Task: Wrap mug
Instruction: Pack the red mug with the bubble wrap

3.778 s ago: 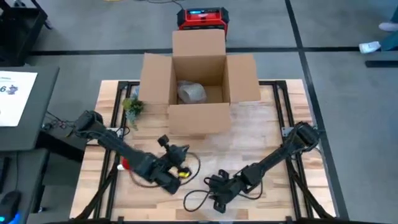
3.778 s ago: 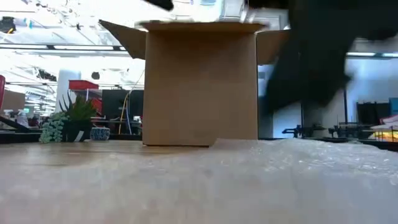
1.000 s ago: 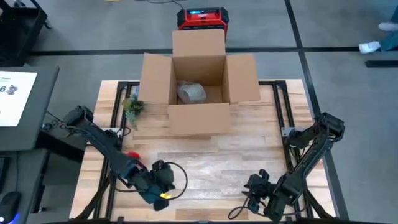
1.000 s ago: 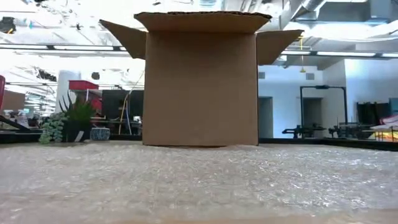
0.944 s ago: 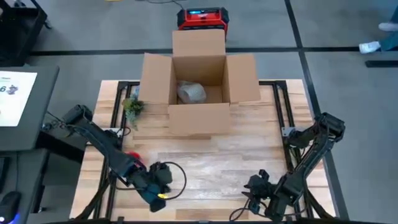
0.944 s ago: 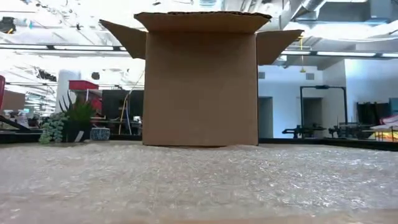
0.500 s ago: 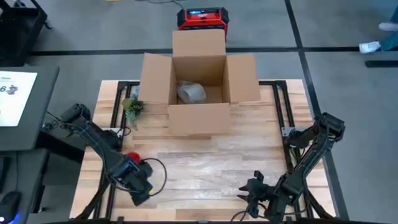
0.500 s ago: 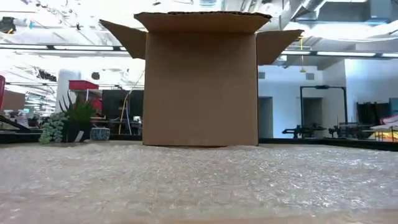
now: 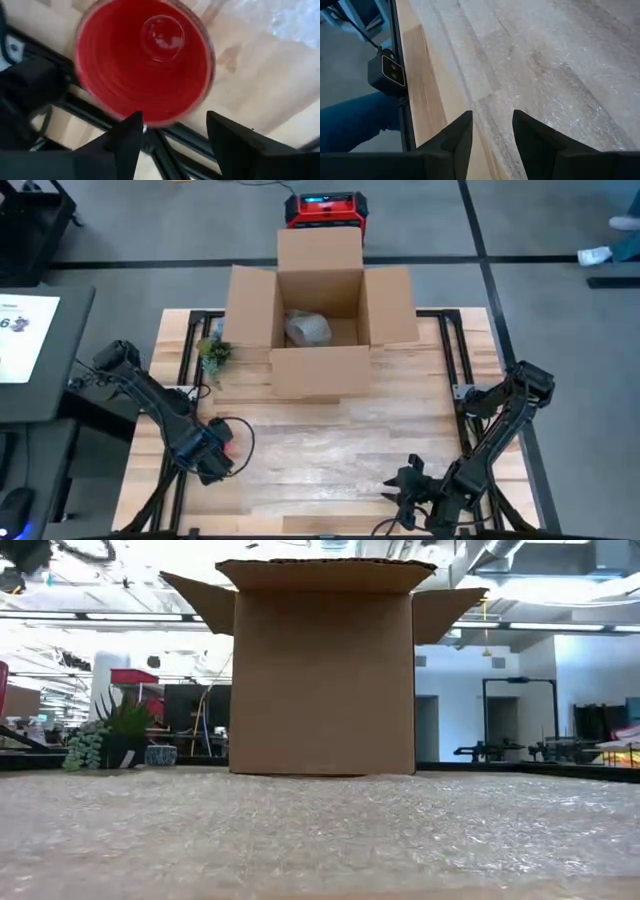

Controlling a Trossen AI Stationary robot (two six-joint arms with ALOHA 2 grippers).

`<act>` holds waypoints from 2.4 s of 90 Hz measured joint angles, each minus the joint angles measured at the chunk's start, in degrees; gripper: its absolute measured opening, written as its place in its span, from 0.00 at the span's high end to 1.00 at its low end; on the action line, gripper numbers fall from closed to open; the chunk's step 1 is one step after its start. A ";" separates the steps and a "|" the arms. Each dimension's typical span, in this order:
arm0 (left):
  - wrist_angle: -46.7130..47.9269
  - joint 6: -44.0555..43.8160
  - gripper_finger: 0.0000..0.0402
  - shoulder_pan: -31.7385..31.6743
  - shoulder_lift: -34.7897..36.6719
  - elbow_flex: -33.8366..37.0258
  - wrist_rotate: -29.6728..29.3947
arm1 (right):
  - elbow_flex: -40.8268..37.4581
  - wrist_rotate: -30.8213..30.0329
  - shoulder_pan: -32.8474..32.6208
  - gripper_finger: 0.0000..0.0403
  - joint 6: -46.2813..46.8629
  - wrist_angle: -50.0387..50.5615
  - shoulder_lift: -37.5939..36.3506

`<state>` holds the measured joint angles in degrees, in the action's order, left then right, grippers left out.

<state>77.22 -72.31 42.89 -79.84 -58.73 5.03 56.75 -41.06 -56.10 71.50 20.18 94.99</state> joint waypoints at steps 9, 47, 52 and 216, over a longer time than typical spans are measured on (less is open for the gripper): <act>-5.87 0.54 0.57 -0.02 -0.01 4.36 -2.76 | 0.00 0.00 0.01 0.67 0.00 -0.13 -0.01; -10.91 0.69 0.98 -0.22 -0.05 1.43 -4.01 | 0.02 0.45 2.02 0.67 0.00 -1.30 -0.01; -11.20 0.88 0.99 -0.22 -0.05 -1.65 -4.63 | 0.04 0.49 2.34 0.67 -0.01 -1.97 -0.01; -0.88 61.13 0.91 -15.69 -52.62 -69.36 -17.61 | 0.04 0.79 0.22 0.67 3.65 -3.16 -0.01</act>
<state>76.34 -11.19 27.20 -132.46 -128.09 -12.58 56.80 -40.27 -55.88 75.15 17.02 94.98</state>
